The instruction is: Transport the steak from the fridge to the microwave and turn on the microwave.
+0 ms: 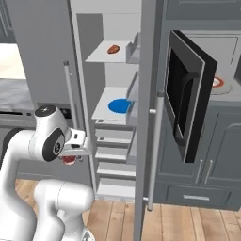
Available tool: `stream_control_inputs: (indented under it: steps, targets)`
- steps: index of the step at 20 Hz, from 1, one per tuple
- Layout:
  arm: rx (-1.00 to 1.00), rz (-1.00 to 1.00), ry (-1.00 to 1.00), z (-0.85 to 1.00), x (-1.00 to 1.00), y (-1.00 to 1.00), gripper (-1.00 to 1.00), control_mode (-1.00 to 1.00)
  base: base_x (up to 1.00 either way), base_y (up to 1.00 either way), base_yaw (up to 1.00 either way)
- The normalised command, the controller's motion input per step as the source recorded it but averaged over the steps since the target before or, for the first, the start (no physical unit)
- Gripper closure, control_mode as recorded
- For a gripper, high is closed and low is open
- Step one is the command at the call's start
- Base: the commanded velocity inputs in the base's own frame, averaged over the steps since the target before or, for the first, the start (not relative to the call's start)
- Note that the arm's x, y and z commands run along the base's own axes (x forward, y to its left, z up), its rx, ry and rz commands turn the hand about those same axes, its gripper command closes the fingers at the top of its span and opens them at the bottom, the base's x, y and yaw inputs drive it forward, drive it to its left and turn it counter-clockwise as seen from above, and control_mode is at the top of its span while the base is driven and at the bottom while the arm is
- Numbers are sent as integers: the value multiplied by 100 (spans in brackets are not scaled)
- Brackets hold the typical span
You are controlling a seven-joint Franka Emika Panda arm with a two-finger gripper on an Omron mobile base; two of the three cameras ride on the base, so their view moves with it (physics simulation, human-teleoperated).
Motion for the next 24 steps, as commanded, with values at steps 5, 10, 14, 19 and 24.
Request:
stream_control_inputs:
  steps: [5, 10, 14, 19, 24]
  targets:
    - [0, 0, 0, 0, 0, 0, 100, 100, -25, -30, -7]
    - [0, 0, 0, 0, 0, 0, 100, 100, -11, -41, -5]
    - [0, 0, 0, 0, 0, 0, 100, 100, -4, -53, -6]
    - [0, 0, 0, 0, 0, 0, 100, 100, -29, -53, -6]
    - [0, 0, 0, 0, 0, 0, 100, 100, -49, -45, -4]
